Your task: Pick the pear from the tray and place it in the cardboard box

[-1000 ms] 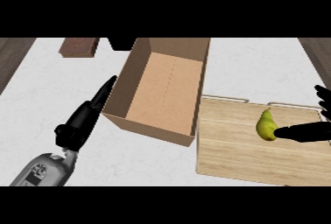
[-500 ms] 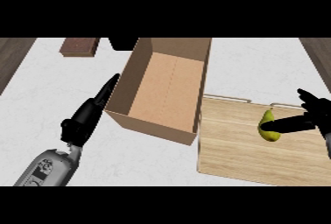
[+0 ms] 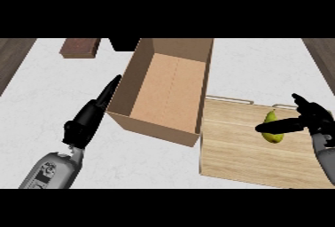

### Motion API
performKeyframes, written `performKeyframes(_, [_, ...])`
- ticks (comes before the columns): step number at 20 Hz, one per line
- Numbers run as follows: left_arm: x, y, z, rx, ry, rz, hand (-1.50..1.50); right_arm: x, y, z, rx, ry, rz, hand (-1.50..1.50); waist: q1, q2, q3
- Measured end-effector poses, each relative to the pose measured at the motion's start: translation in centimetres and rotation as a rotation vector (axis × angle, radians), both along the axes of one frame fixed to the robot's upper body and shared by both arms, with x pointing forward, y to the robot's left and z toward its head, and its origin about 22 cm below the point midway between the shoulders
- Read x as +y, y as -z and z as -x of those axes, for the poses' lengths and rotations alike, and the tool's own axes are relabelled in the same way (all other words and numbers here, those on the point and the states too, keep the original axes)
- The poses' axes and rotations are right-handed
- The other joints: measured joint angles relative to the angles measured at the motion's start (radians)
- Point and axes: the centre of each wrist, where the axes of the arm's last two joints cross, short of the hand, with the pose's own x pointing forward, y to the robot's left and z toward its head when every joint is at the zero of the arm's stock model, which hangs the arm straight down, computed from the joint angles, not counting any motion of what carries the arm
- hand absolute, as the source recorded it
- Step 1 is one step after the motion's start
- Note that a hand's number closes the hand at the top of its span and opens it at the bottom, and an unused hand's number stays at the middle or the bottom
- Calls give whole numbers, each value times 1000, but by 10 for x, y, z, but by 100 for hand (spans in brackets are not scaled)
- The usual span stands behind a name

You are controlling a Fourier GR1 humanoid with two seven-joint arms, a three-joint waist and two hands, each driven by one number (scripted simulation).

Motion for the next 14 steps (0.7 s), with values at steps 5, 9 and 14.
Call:
performKeyframes(5, [-5,-1,2,-2,6,1,0,3,13,0,27,-2,1,-150,0,-1,0])
performKeyframes(9, [-5,-2,3,-12,11,3,0,11,19,-6,44,-19,-18,-150,-1,-1,1])
performKeyframes(14, [-2,5,3,7,7,3,0,11,22,-9,82,-39,-38,-150,-1,0,-1])
